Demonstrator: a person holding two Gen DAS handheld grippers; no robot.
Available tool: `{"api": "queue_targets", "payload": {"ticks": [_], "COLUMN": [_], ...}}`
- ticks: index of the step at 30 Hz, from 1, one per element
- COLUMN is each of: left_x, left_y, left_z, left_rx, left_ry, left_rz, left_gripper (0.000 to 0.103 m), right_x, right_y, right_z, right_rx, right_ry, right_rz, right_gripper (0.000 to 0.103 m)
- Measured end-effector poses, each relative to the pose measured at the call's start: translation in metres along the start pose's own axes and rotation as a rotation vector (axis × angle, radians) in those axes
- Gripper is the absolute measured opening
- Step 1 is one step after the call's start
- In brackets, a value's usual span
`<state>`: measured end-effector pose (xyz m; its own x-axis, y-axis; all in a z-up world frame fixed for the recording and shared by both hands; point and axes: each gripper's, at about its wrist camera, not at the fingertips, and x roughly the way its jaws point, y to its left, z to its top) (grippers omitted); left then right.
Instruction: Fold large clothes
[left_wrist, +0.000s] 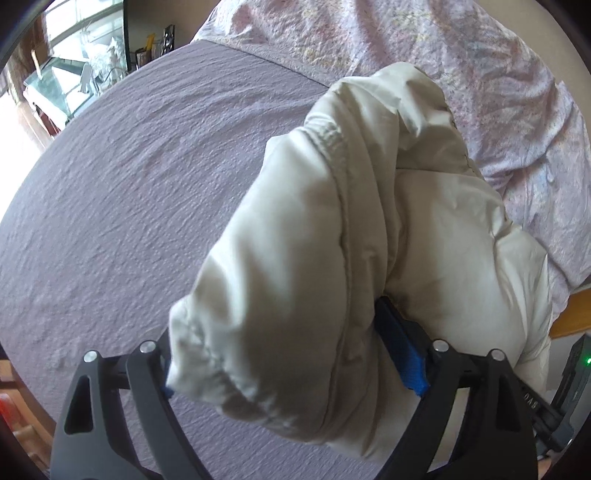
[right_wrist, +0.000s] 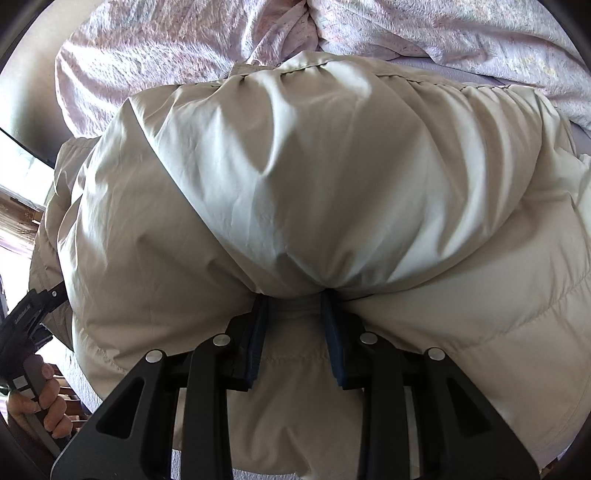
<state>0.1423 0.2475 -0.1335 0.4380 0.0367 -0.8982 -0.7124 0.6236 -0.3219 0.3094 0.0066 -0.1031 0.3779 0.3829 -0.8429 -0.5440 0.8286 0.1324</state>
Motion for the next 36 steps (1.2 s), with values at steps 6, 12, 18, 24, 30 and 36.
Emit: {"api": "queue_targets", "payload": {"ticks": [6, 12, 18, 24, 30, 36], "left_x": [-0.012, -0.041, -0.082, -0.112, -0.127, -0.126], "left_y": [-0.017, -0.035, -0.065, -0.115, -0.168, -0.218], "left_z": [-0.002, -0.003, -0.006, -0.020, -0.041, -0.067], "left_rx": [0.028, 0.065, 0.136, 0.239, 0.356, 0.462], "left_ry": [-0.045, -0.099, -0.168, -0.204, -0.205, -0.191], "left_rz": [-0.015, -0.047, -0.128, -0.208, -0.251, -0.278], "left_gripper": [0.040, 0.027, 0.026, 0.025, 0.026, 0.026], "right_x": [0.000, 0.000, 0.002, 0.000, -0.009, -0.033], "right_y": [-0.001, 0.000, 0.001, -0.006, -0.028, -0.059], "right_z": [0.000, 0.001, 0.001, 0.001, 0.003, -0.001], "right_rx": [-0.008, -0.014, -0.007, 0.003, 0.031, 0.072], "right_ry": [0.000, 0.005, 0.004, 0.002, 0.005, -0.030], "right_rz": [0.002, 0.005, 0.014, 0.030, 0.052, 0.051], "right_gripper": [0.031, 0.031, 0.031, 0.031, 0.031, 0.032]}}
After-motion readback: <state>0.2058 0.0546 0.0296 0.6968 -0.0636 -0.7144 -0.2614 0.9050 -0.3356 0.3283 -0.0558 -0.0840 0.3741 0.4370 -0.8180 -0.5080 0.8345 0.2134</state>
